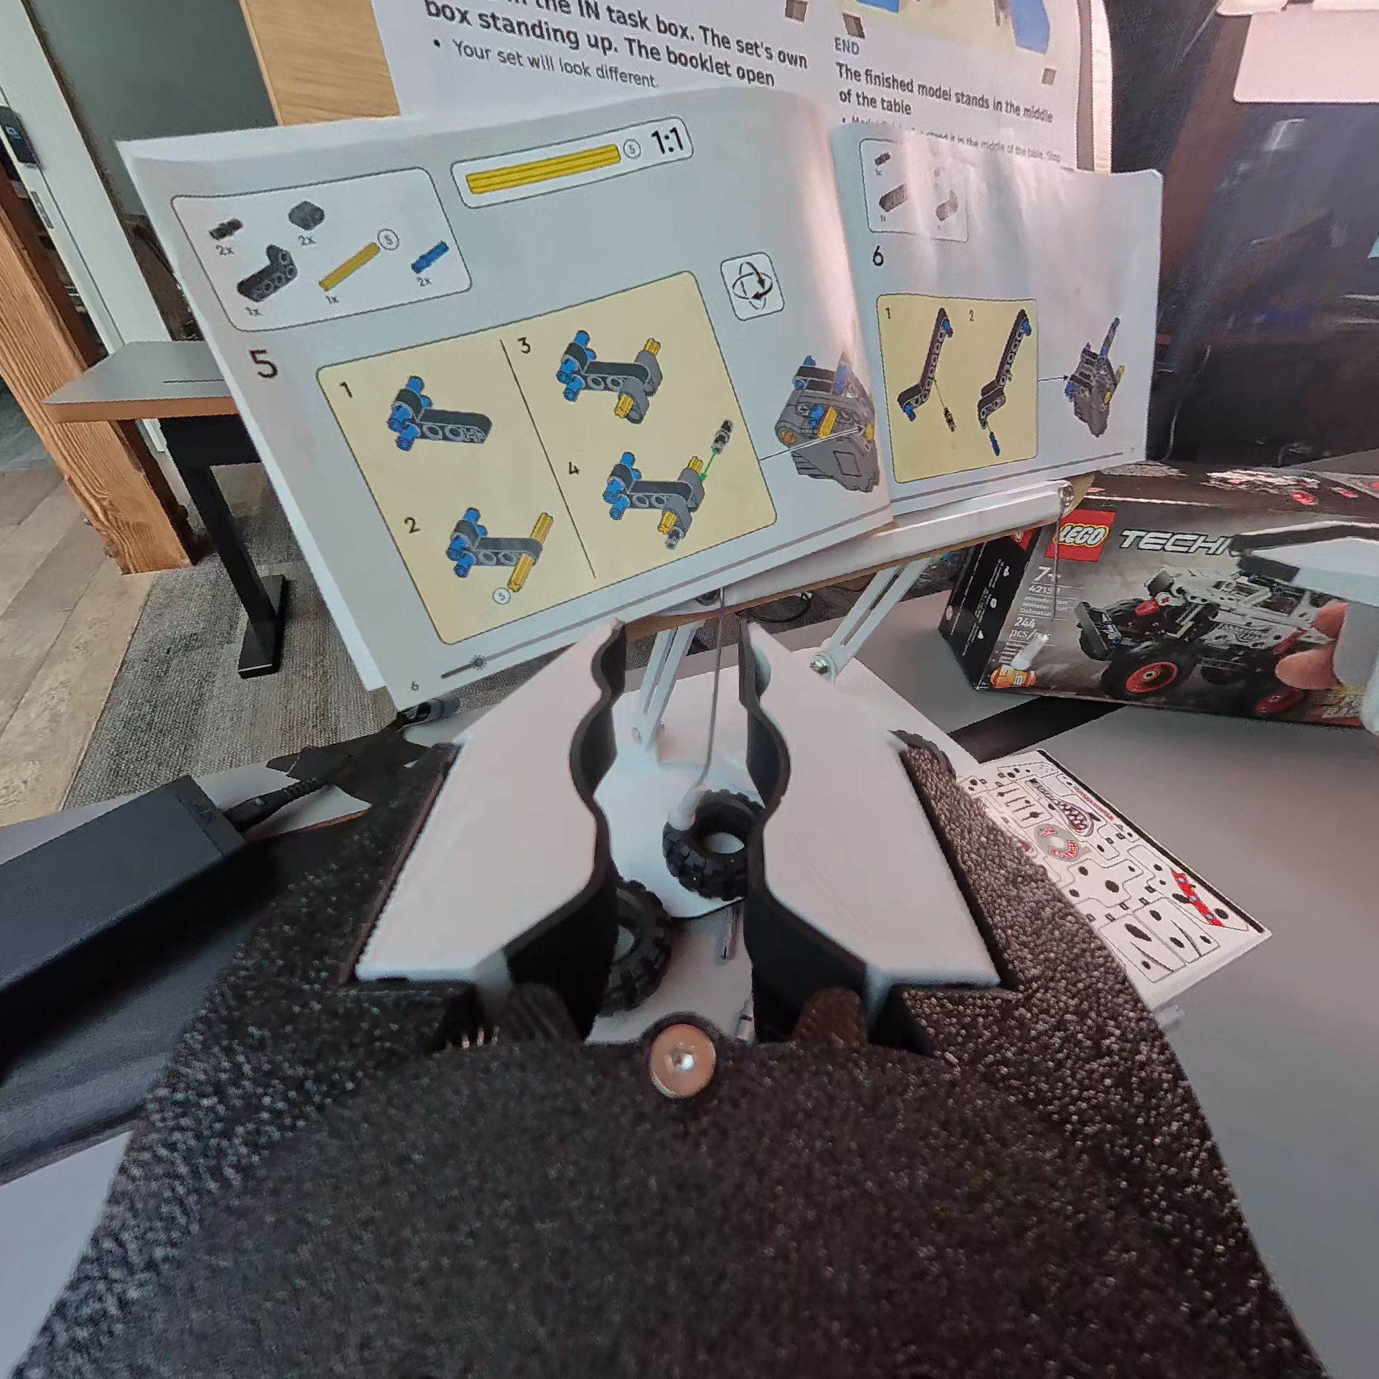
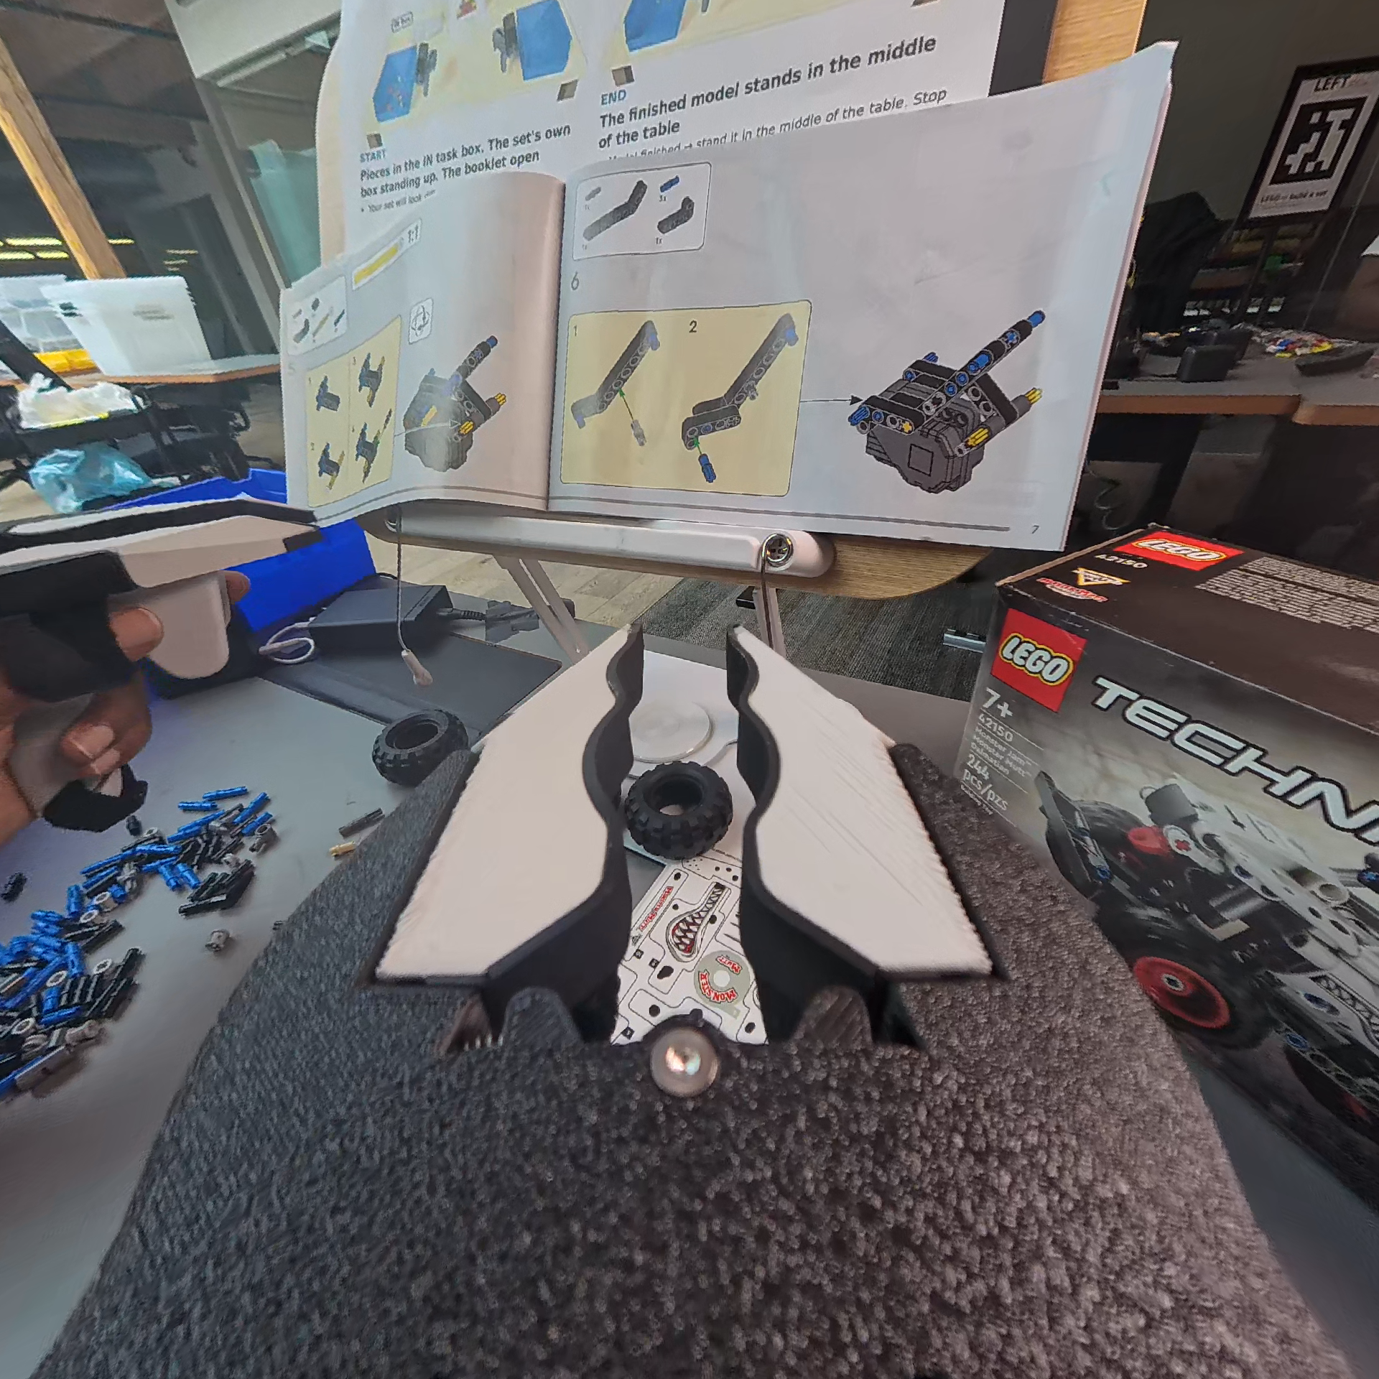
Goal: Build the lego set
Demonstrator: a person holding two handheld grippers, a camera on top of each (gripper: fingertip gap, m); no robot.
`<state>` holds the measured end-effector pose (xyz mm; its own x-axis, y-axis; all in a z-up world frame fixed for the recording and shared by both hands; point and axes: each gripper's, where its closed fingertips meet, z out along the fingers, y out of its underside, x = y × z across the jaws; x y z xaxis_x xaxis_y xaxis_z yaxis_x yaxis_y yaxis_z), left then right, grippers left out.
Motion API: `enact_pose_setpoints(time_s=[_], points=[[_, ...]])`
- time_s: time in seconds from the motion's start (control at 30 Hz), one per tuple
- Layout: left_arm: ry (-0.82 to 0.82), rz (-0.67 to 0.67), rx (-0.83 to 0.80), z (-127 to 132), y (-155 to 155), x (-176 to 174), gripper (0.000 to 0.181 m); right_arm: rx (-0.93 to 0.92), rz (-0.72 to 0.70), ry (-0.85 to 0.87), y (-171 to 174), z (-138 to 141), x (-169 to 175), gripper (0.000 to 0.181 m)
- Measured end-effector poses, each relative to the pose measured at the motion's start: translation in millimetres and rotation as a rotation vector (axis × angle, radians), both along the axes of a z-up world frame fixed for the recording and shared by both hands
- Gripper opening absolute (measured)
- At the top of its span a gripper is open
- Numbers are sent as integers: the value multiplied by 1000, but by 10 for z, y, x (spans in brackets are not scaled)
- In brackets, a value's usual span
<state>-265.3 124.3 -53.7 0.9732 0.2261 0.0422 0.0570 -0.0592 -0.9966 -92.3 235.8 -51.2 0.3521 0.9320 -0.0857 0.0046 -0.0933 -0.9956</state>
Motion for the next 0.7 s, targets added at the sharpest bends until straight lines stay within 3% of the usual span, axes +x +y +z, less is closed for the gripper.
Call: enact_pose_setpoints(time_s=[0.2,0.37,0.7], points=[[-10,90,-39,-66,110,-366,29,8,17,-15,-33,-33,-20,21],[31,125,-30,26,106,-500,24,6,19,-25,-10,-74,-19,20],[33,102,-37,-3,24,-466,30,3,46,-36,-78,-101,-59,19]])
